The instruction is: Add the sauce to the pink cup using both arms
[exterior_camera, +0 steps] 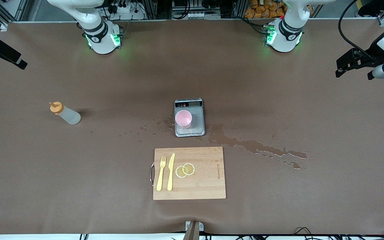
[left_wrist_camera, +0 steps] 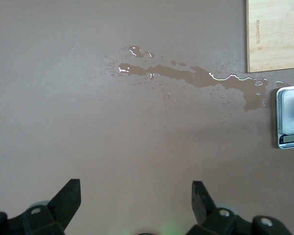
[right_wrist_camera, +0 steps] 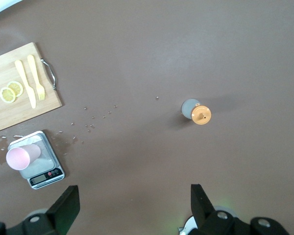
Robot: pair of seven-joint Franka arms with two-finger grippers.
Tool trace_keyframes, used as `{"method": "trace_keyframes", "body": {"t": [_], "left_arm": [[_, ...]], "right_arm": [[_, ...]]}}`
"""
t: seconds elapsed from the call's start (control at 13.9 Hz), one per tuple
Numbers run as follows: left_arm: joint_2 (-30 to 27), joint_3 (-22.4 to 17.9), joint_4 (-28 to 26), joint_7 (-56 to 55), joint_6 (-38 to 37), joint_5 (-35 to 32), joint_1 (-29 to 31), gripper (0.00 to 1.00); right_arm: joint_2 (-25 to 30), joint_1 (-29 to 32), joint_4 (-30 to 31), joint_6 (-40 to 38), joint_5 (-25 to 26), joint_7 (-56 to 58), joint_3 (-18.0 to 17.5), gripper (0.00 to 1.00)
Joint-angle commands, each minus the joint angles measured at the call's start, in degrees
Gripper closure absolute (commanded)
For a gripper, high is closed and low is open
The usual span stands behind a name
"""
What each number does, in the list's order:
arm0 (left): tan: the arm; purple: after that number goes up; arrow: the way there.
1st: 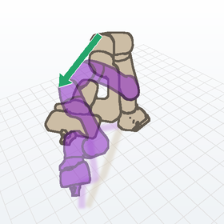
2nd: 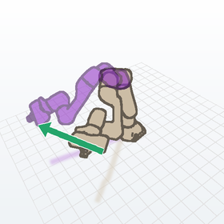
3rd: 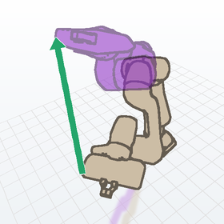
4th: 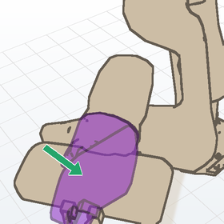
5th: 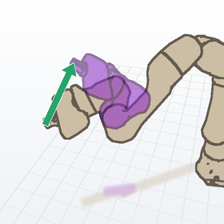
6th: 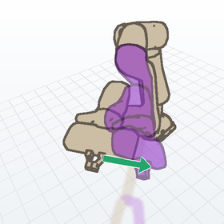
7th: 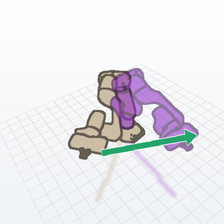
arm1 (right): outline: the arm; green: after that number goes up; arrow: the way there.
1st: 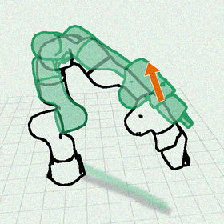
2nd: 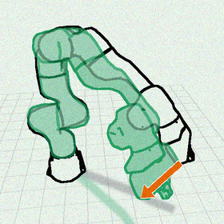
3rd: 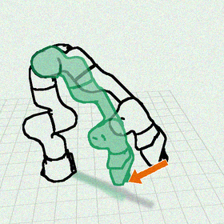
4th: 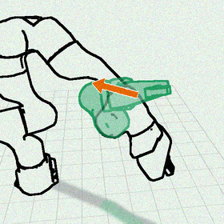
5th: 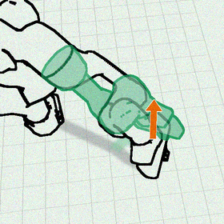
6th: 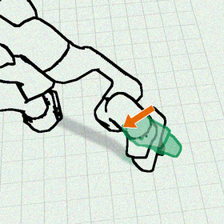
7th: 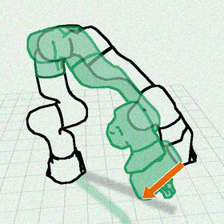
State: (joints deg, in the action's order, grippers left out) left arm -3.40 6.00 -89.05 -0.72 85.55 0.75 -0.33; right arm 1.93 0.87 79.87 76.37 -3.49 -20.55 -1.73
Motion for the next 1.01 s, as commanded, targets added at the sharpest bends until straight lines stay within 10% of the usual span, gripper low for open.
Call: {"method": "trace_keyframes", "body": {"t": [0.0, 0.94], "left_arm": [[-0.2, 0.4, 0.4, 0.8, 0.1, -0.8, 0.2, 0.00], [-0.2, 0.4, 0.4, 0.8, 0.1, -0.6, 0.2, 0.00]], "right_arm": [[-2.4, 0.1, -0.7, 2.2, 1.9, 0.9, 0.3, 0.00], [-4.0, -1.9, -0.2, 4.7, 4.0, 2.1, 0.2, 0.00]]}}
